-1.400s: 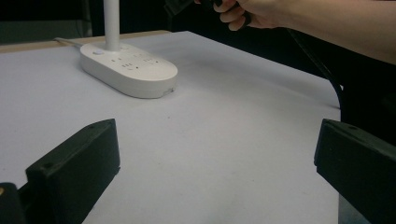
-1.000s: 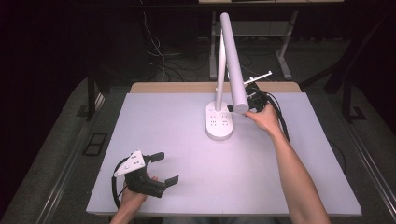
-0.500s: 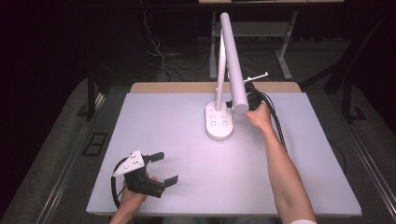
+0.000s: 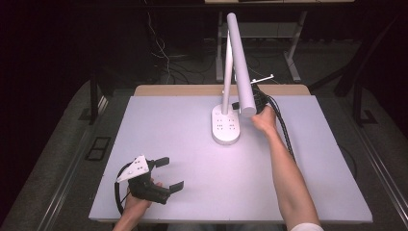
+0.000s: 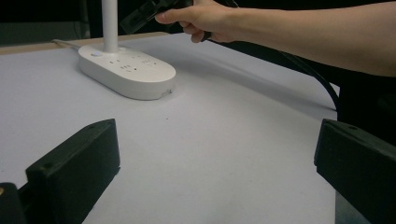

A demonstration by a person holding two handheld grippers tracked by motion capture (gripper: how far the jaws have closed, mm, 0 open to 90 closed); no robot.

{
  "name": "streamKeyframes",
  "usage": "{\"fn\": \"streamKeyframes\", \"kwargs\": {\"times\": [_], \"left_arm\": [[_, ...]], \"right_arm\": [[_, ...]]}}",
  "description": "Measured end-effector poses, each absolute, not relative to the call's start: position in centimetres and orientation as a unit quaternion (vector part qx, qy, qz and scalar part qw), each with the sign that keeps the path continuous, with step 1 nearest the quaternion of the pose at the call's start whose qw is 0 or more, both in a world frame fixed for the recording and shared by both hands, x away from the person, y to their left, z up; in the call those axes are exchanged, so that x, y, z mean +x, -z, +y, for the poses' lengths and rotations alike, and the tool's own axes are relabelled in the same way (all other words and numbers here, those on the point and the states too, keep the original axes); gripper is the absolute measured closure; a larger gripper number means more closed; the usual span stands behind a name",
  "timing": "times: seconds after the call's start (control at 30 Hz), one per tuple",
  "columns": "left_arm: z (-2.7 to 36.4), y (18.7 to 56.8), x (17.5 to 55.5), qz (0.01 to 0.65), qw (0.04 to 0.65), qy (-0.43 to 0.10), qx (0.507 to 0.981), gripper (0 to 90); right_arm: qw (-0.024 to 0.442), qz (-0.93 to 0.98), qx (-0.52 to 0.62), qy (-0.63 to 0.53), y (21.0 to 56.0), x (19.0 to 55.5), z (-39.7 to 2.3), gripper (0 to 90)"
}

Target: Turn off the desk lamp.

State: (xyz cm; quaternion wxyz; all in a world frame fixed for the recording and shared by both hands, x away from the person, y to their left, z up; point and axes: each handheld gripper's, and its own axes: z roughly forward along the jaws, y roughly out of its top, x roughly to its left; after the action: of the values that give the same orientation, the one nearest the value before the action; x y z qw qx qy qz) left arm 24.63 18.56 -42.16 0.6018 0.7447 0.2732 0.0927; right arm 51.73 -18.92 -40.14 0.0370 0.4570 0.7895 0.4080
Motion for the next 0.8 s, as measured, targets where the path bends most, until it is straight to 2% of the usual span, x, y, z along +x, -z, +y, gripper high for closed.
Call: {"fn": "streamKeyframes", "kwargs": {"times": [0.27, 0.8], "left_arm": [[18.6, 42.1, 24.6, 0.272, 0.602, -0.093, 0.745, 0.0], [18.7, 42.1, 24.5, 0.272, 0.601, -0.094, 0.745, 0.0]], "right_arm": [[0.041, 0.792, 0.457, -0.404, 40.7, 52.1, -18.4, 90.0], [0.044, 0.801, 0.455, -0.388, 42.0, 52.4, -17.7, 90.0]]}}
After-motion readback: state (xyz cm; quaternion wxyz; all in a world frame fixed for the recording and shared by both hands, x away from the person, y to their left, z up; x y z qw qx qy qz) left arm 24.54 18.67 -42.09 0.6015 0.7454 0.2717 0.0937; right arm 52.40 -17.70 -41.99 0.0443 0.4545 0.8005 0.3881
